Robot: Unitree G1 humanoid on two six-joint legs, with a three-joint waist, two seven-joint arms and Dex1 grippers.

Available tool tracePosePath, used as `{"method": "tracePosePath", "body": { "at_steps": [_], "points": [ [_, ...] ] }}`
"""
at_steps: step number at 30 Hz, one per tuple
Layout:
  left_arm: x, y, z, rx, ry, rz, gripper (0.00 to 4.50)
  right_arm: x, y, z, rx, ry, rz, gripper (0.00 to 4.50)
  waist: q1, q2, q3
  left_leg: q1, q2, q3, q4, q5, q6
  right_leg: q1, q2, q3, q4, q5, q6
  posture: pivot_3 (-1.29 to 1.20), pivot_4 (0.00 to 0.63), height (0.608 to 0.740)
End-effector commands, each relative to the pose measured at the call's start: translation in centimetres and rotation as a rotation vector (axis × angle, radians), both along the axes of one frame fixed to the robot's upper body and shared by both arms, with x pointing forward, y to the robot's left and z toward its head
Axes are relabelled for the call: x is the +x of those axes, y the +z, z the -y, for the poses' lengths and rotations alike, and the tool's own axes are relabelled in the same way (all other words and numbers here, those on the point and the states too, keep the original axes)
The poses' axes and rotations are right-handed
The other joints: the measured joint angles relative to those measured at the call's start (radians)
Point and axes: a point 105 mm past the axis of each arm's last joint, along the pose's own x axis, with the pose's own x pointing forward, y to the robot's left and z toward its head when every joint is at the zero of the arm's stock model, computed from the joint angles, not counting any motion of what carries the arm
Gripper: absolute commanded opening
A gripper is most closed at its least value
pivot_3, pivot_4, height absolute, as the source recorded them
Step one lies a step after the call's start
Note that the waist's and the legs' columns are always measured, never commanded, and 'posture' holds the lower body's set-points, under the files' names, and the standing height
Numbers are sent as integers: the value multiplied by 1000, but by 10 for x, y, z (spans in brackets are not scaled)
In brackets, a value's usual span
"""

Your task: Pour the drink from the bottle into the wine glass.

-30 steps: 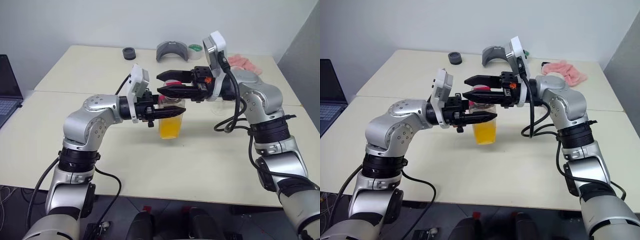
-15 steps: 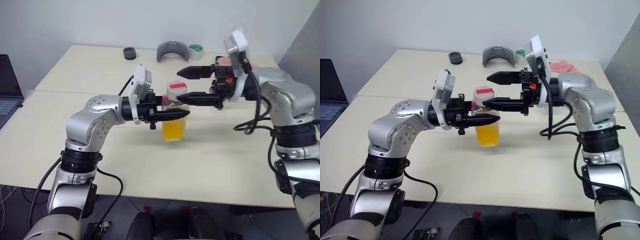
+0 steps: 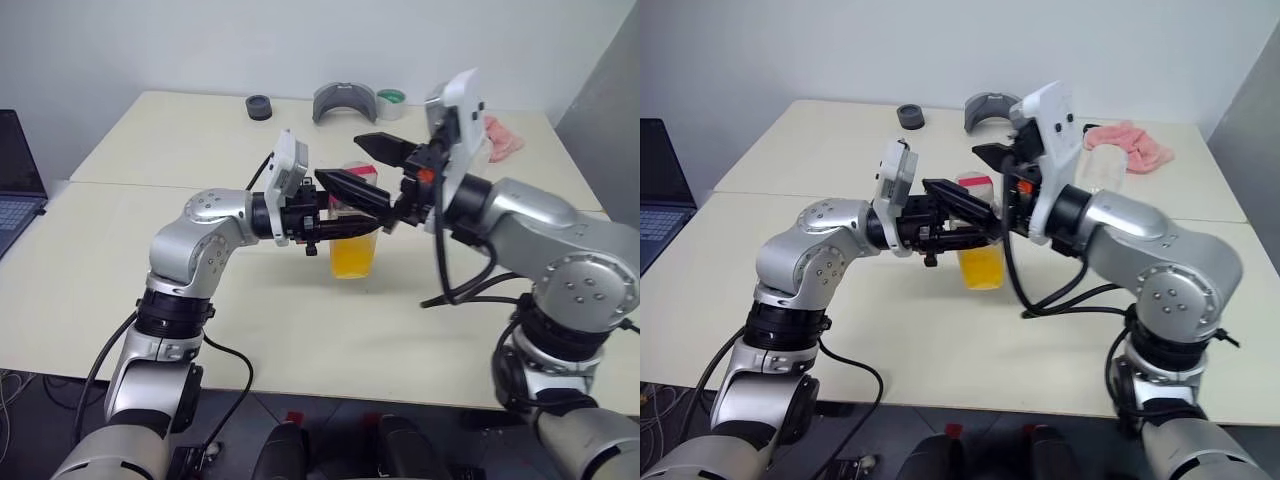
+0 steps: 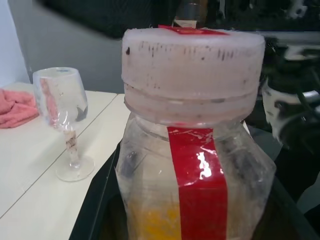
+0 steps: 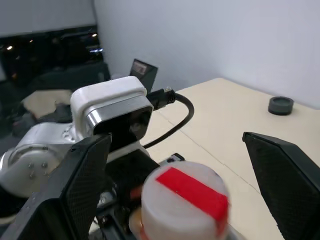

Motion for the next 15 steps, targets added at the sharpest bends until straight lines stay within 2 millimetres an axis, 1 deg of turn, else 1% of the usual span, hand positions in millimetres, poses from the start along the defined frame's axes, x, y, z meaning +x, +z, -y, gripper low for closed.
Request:
{"method": "tracePosePath", "body": {
  "at_steps": [1,7,10,15],
  "points": [
    [-3,13,4,-14,-32,63,1787,1,10,10,37,-94,37,4472,0,0,0,0,0,0,0,0,0,0,0,0,0,0,0,0,150,740],
    [-2,14,6,-11,-48,66,1787,0,9,11,33,-110,39,4472,-1,0,0,-1,0,0,0,0,0,0,1,0,-1,0,0,0,150,740],
    [-2,13,6,-10,-48,66,1787,-2,8,12,27,-108,43,3949,-1,0,0,-1,0,0,0,0,0,0,1,0,-1,0,0,0,150,740],
    [-2,13,5,-9,-44,65,1787,-7,3,11,-6,-76,42,2343,-2,0,0,-1,0,0,0,0,0,0,1,0,-1,0,0,0,150,740]
  ]
}}
